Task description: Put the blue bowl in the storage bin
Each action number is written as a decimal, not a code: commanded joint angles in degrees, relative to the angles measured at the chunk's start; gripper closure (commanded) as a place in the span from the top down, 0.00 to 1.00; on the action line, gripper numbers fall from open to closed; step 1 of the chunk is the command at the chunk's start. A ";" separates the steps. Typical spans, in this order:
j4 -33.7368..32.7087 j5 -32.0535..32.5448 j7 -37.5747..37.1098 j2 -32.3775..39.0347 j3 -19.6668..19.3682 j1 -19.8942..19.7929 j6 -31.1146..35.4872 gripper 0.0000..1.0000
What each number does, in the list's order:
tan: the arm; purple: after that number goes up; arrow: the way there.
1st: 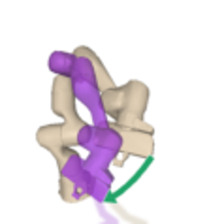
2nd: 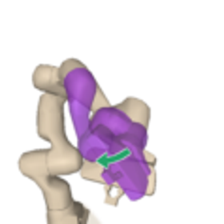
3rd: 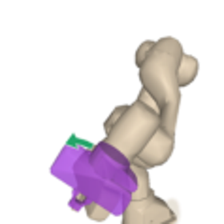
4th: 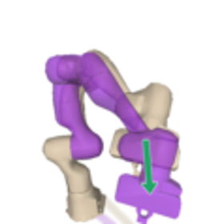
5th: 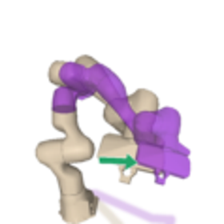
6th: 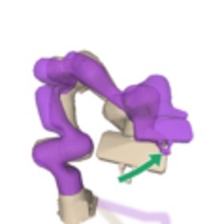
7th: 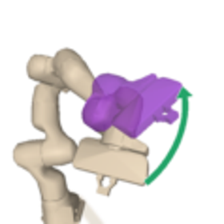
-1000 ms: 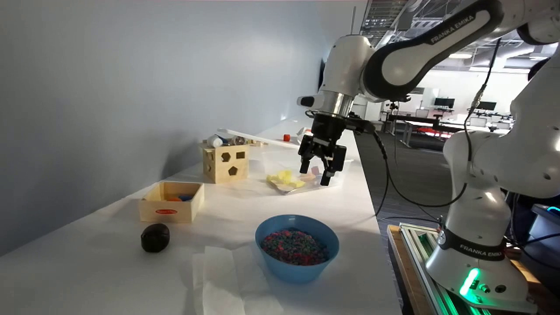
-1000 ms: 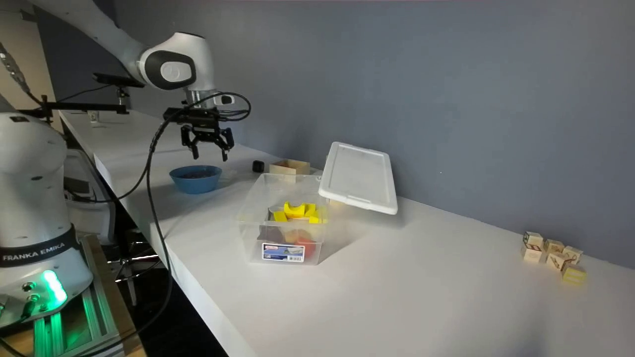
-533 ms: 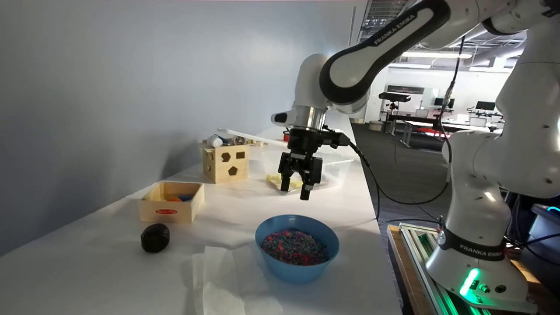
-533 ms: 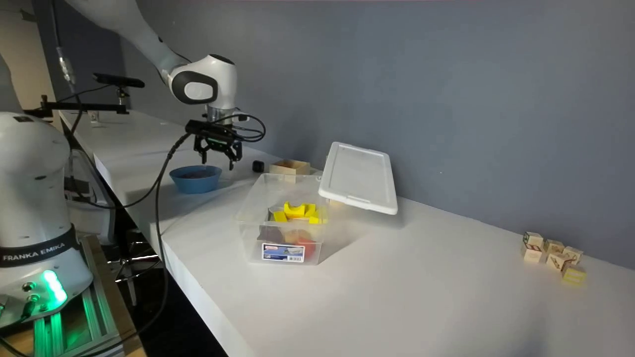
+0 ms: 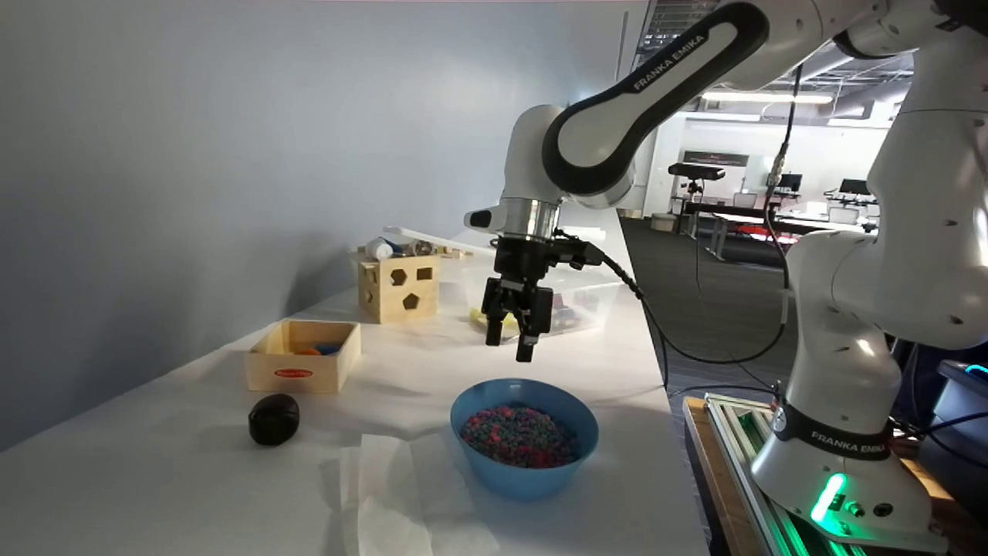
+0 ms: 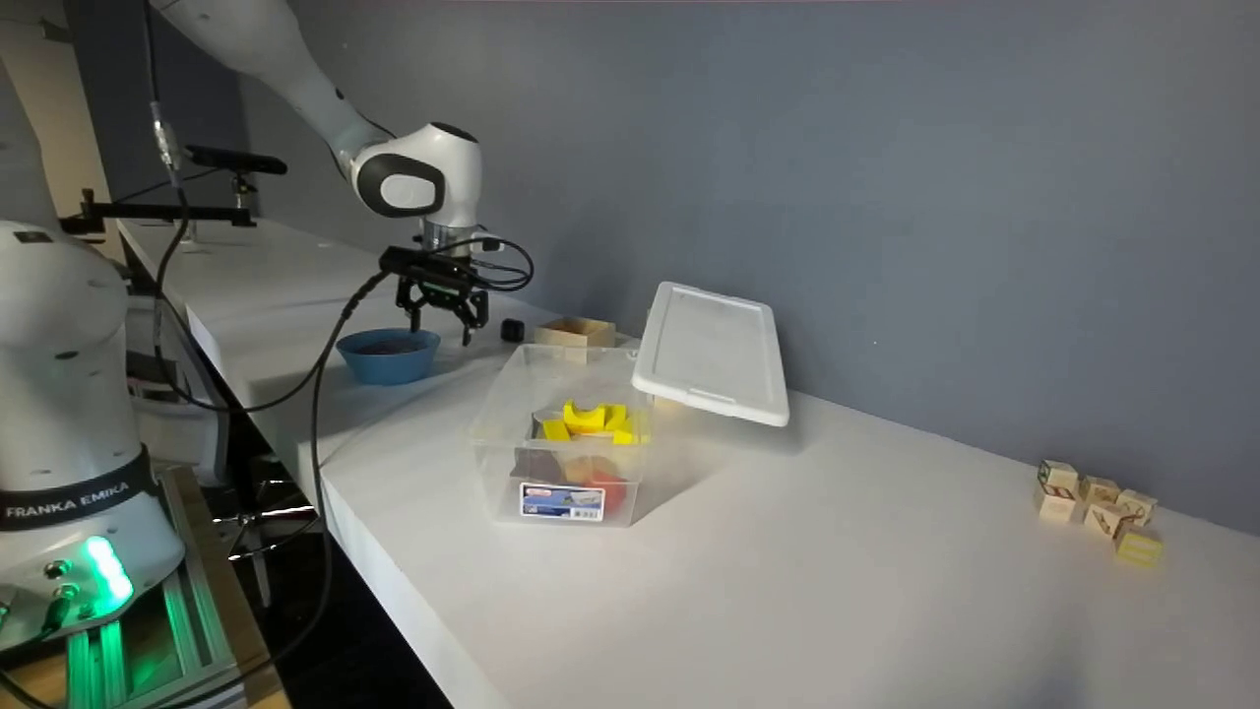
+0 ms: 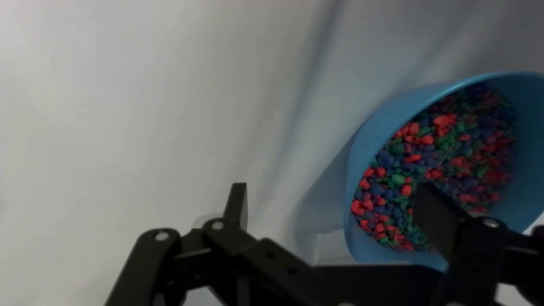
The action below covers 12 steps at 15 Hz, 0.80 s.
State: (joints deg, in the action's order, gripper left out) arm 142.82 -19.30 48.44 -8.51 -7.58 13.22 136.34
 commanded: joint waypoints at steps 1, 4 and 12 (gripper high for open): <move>-1.01 -6.13 -1.58 2.60 3.25 -2.11 1.99 1.00; -1.38 -8.61 -3.75 4.80 5.01 -2.94 4.10 0.93; -3.93 -5.27 -10.42 11.43 9.45 -5.09 4.74 0.29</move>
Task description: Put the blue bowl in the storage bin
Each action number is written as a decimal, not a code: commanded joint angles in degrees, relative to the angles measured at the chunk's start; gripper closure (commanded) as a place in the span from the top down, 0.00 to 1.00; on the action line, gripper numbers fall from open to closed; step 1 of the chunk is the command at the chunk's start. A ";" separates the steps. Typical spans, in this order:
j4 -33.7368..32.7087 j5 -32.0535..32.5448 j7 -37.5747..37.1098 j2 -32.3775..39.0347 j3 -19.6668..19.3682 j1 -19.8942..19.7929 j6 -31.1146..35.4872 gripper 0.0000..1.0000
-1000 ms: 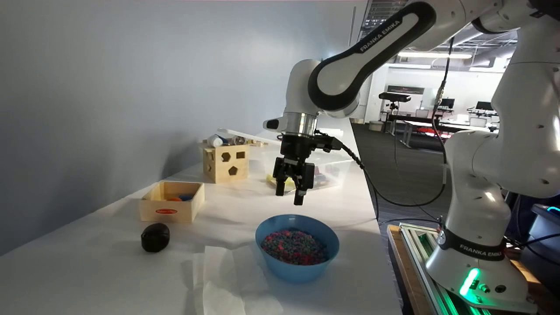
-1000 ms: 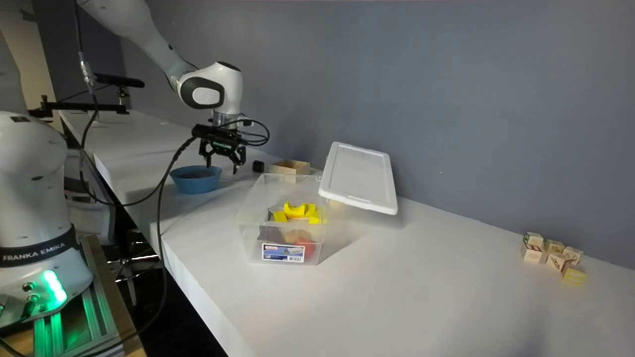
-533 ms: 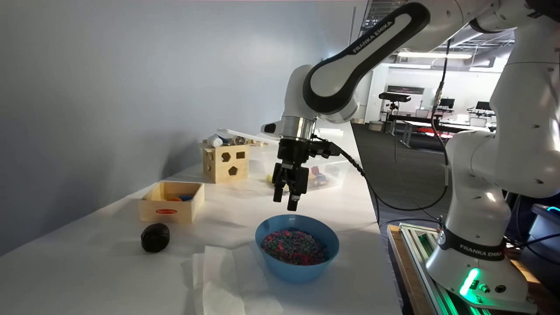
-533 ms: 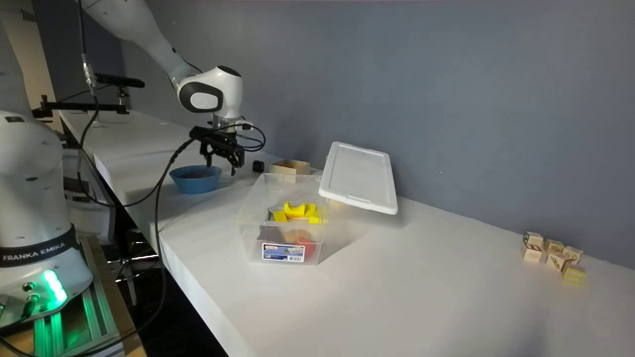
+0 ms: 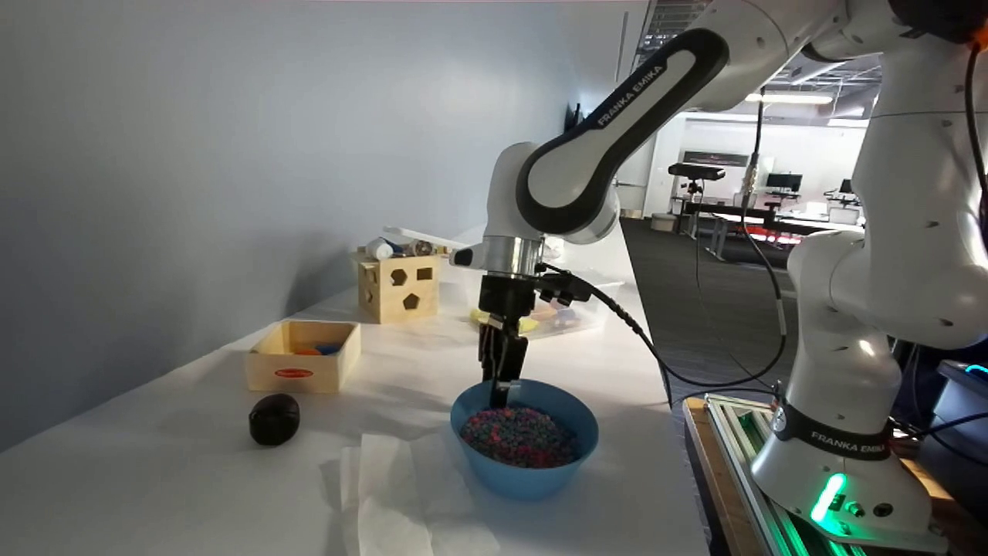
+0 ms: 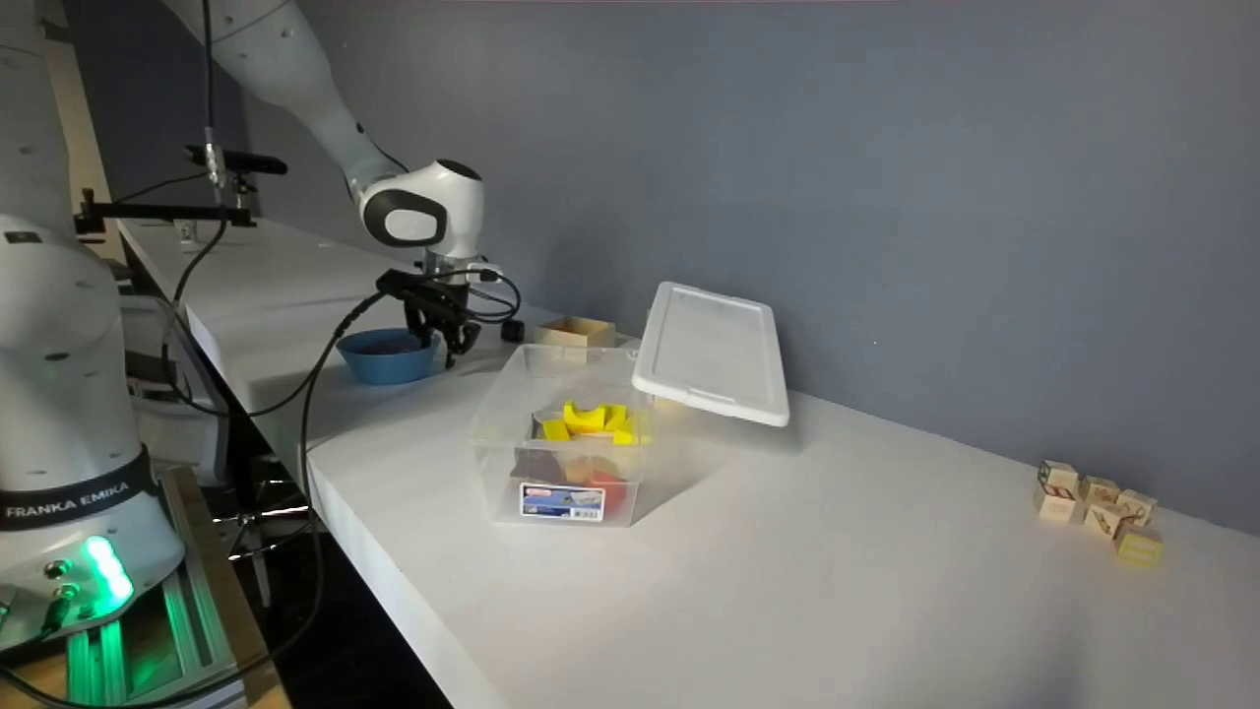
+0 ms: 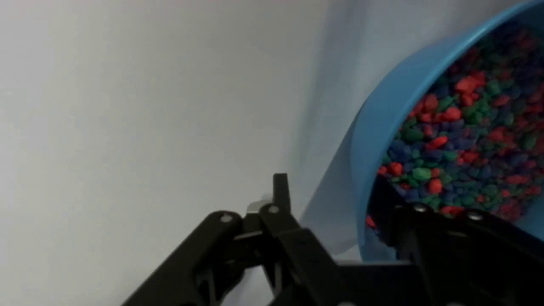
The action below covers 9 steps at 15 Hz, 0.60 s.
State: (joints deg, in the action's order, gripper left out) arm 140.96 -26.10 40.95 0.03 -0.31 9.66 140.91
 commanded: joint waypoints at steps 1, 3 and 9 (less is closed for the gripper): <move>-2.51 1.78 -3.42 3.57 2.70 -1.67 -0.07 0.21; -3.22 2.80 -4.71 4.56 3.70 -1.82 -0.22 0.08; -2.79 3.42 -6.24 2.41 4.70 -2.93 -1.37 0.03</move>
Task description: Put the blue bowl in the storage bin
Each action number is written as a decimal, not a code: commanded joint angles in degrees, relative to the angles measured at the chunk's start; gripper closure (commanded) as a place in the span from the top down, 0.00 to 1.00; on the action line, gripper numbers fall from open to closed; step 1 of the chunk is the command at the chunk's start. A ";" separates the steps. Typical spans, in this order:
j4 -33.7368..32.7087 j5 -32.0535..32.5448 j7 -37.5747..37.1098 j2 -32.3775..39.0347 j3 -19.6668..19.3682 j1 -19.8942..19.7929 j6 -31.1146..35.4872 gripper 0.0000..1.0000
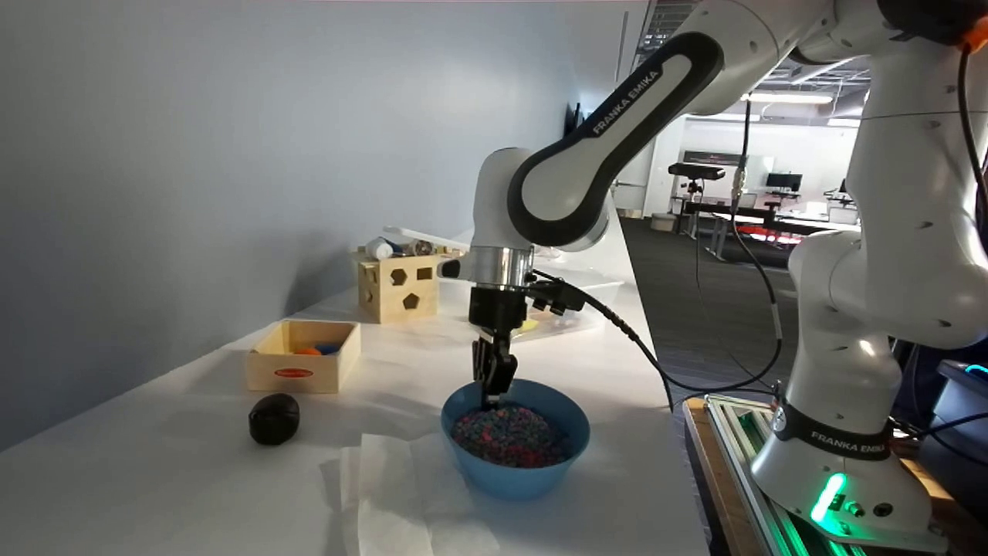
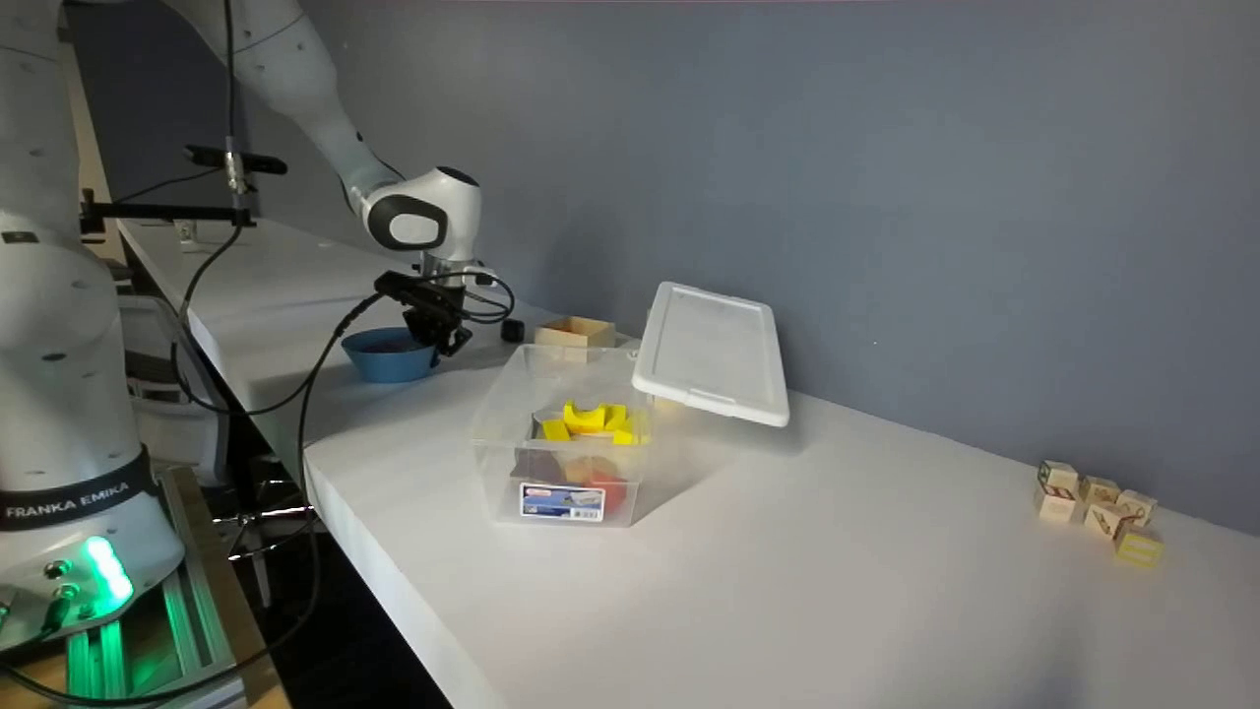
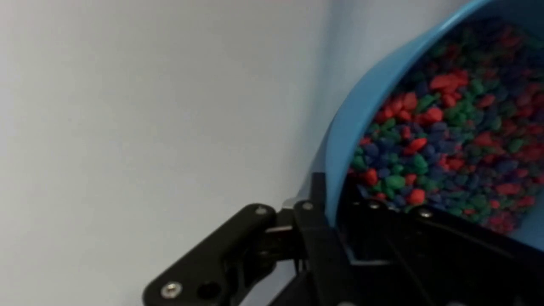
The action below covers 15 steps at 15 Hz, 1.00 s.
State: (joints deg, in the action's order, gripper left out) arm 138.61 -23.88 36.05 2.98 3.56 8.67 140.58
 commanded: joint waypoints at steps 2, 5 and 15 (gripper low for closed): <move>1.41 0.30 -0.18 -3.83 0.19 -3.15 -2.01 0.03; 3.04 -1.37 1.24 -7.49 -1.44 -5.45 -4.31 0.03; 2.26 -4.35 4.31 -12.95 -8.14 -7.38 -13.41 0.03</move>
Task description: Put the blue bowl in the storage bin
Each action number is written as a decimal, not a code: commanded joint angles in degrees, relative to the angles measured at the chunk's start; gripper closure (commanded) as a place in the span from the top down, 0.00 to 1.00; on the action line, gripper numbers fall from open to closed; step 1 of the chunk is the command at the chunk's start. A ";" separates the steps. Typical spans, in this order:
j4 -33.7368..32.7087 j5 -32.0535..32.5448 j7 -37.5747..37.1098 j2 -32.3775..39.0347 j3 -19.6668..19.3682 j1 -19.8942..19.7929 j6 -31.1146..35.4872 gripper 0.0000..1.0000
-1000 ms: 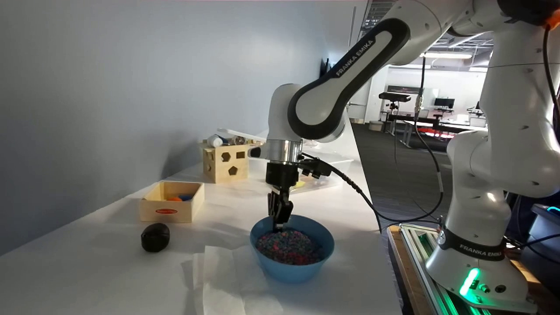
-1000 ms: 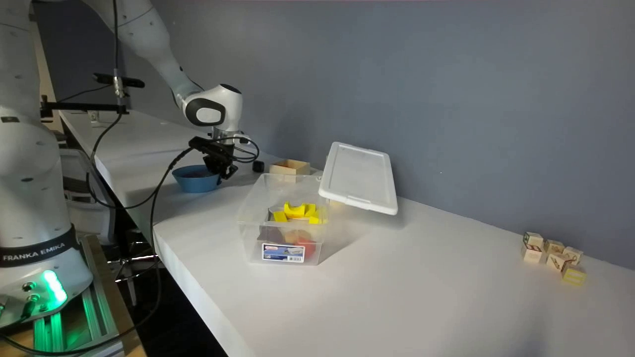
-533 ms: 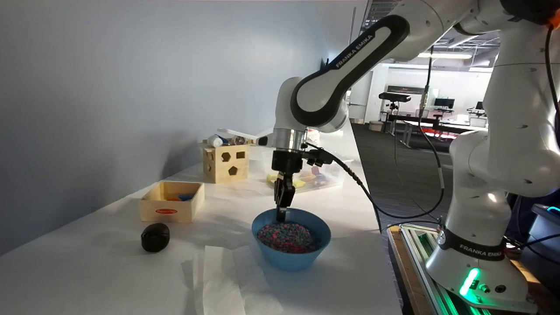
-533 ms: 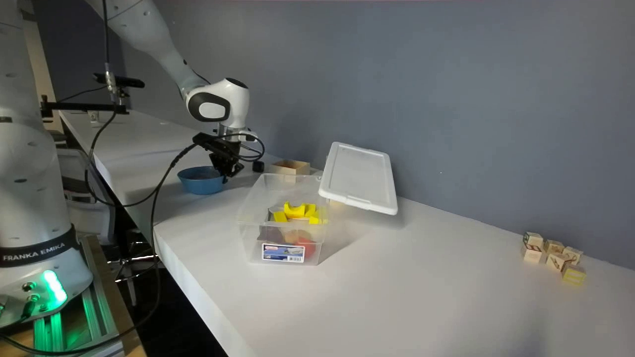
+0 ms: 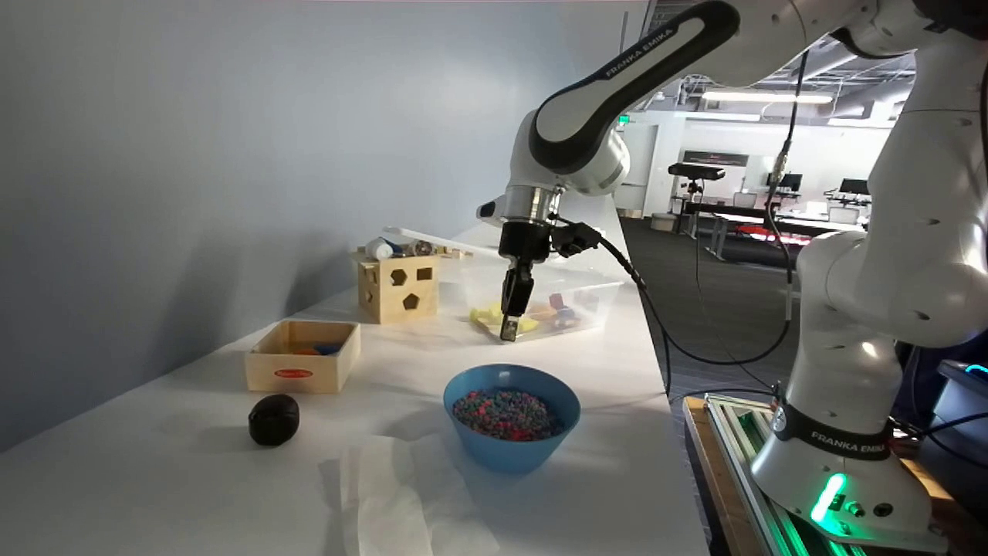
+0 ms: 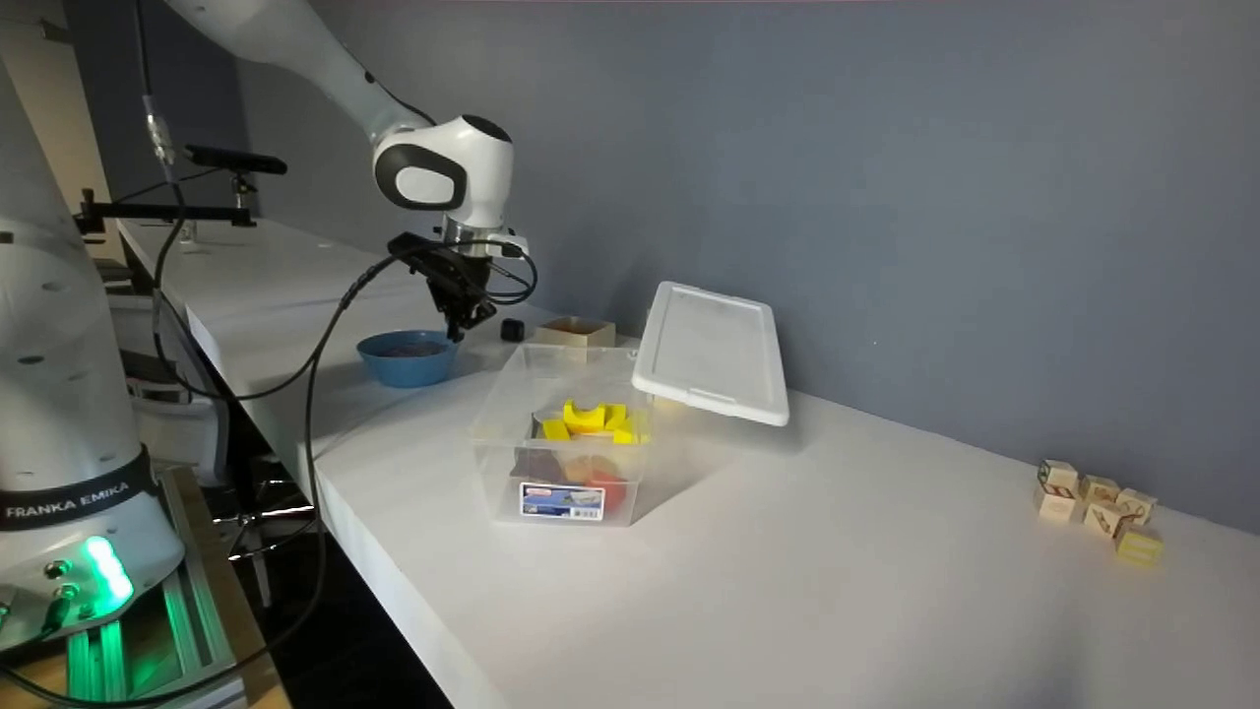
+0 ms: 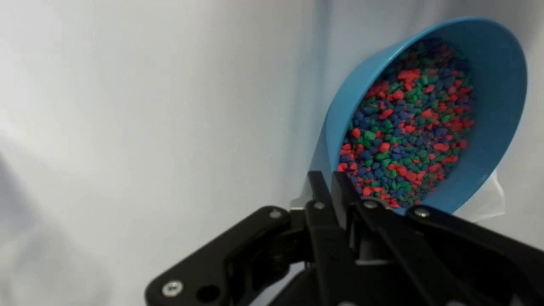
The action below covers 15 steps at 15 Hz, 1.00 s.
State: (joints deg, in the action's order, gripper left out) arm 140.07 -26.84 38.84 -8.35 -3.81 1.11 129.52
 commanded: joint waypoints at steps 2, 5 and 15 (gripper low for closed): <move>0.83 -1.52 1.74 -1.03 -0.70 0.47 -3.11 0.37; 1.16 -2.45 2.14 0.31 -0.48 0.83 -2.13 0.56; -1.16 -12.63 4.29 9.27 2.58 1.86 3.67 0.75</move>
State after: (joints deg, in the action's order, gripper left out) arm 140.63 -36.07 41.68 -2.47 -2.63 2.62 132.23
